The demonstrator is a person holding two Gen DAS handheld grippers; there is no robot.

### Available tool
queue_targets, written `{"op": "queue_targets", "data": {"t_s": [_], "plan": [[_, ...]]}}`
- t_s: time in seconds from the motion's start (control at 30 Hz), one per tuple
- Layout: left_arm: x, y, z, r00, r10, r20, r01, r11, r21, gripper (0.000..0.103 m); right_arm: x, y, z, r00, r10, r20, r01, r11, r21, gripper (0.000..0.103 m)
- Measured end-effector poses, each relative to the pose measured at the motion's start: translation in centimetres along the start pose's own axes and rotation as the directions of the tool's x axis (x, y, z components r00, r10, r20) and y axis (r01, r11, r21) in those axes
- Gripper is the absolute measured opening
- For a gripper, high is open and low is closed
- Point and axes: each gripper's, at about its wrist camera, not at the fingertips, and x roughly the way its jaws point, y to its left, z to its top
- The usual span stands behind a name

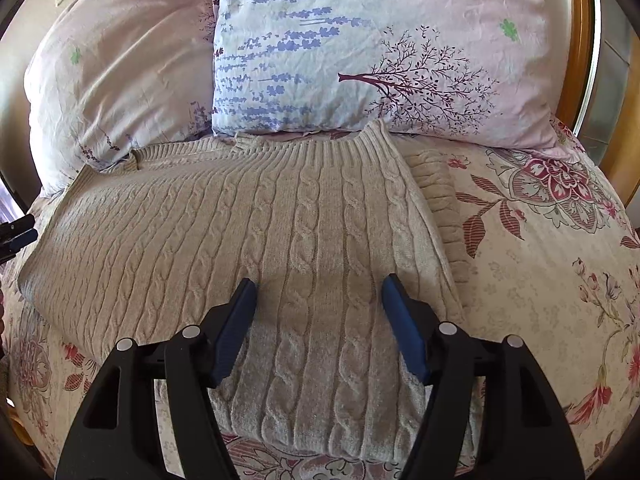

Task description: Fold small clothes

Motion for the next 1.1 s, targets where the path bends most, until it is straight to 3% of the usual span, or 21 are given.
{"op": "queue_targets", "data": {"t_s": [0.13,0.2,0.3,0.4,0.5,0.6,0.67,0.73,0.8,0.93,1.1], "plan": [[1.6,1.3,0.3,0.998,-0.018,-0.058,0.015,0.998,-0.055,0.073,-0.2,-0.7,0.0,0.996,0.092,0.019,-0.093,0.995,0.033,0.078],[2.3,1.7,0.3,0.997,-0.035,-0.074,0.029,0.996,-0.079,0.073,-0.5,-1.6,-0.1,0.983,0.175,0.049,-0.178,0.981,0.07,0.084],[2.6,2.1,0.4,0.996,-0.062,-0.063,0.055,0.993,-0.105,0.071,-1.3,-4.5,-0.6,0.923,0.355,0.146,-0.377,0.91,0.17,0.085],[3.3,2.7,0.7,0.987,-0.145,-0.071,0.132,0.976,-0.171,0.057,-2.0,-7.4,-1.3,0.843,0.464,0.272,-0.529,0.809,0.257,0.086],[3.6,3.0,0.9,0.985,-0.166,-0.043,0.154,0.965,-0.214,0.055,-2.4,-8.5,-1.5,0.814,0.48,0.326,-0.57,0.77,0.289,0.089],[4.3,3.1,1.1,0.98,-0.198,-0.035,0.182,0.948,-0.263,0.048,-2.3,-8.9,-1.2,0.807,0.491,0.329,-0.583,0.753,0.306,0.089],[4.8,3.1,1.0,0.976,-0.212,-0.046,0.19,0.938,-0.289,0.032,-2.3,-9.1,-1.1,0.802,0.497,0.333,-0.591,0.745,0.311,0.089],[5.3,2.9,0.9,0.971,-0.231,-0.056,0.204,0.93,-0.306,0.024,-2.3,-9.3,-1.1,0.796,0.501,0.339,-0.599,0.735,0.318,0.089],[5.1,2.3,0.9,0.972,-0.229,-0.049,0.202,0.927,-0.316,0.022,-2.2,-9.5,-1.1,0.79,0.504,0.348,-0.606,0.725,0.327,0.089],[4.0,0.0,1.7,0.959,-0.284,-0.005,0.266,0.905,-0.333,0.019,-2.3,-10.0,-1.2,0.782,0.503,0.368,-0.616,0.713,0.336,0.089],[2.7,-5.3,3.0,0.935,-0.353,0.043,0.348,0.882,-0.317,0.018,-3.0,-10.1,-1.4,0.787,0.478,0.39,-0.603,0.732,0.319,0.089]]}}
